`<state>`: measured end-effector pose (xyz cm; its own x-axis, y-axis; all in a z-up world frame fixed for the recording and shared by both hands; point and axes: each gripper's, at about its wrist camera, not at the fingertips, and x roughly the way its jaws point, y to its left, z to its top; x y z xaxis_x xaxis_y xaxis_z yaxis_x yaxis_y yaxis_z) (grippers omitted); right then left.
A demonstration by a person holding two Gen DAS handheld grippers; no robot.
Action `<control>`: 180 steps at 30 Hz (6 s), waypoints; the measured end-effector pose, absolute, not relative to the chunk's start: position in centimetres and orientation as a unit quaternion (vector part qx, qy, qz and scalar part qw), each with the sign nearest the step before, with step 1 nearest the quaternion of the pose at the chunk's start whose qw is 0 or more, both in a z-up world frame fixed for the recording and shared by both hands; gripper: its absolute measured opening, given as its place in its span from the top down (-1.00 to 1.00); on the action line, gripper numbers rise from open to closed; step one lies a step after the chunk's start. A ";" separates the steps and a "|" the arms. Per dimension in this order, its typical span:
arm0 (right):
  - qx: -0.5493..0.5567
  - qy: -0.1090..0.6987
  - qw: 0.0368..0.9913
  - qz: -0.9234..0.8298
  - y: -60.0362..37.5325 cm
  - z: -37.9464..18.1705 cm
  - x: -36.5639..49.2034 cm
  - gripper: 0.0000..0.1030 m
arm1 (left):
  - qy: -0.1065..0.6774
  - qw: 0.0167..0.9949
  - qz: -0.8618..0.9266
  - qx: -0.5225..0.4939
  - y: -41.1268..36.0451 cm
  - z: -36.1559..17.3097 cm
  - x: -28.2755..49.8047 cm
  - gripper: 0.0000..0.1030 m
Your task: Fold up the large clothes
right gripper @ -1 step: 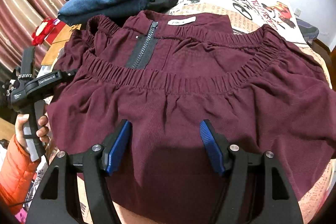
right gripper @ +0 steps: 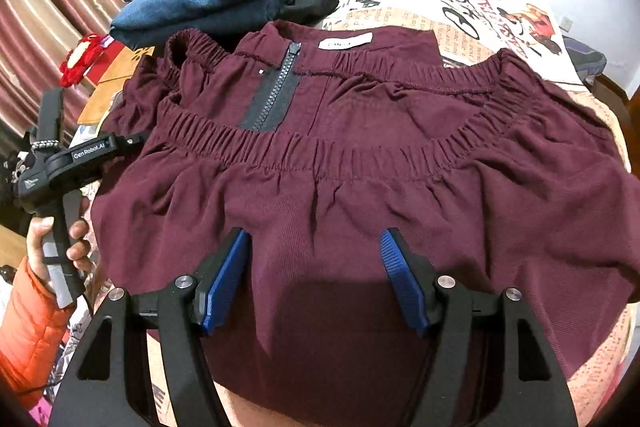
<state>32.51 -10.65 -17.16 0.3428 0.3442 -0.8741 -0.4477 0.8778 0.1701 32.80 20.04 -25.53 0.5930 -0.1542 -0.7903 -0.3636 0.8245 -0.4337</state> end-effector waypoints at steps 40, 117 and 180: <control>0.055 0.469 0.862 0.186 -22.9 -12.7 32.2 -0.27 | 0.320 0.942 -0.093 0.038 -9.4 -9.5 35.3 0.63; 0.076 0.462 0.864 0.186 -26.8 -12.9 31.7 0.11 | 0.487 0.872 -0.043 -0.027 3.4 -20.0 34.0 -1.00; 0.191 0.496 0.804 0.266 -26.0 -13.3 35.7 0.28 | 0.489 0.800 -0.214 -0.273 2.7 -17.8 37.2 0.33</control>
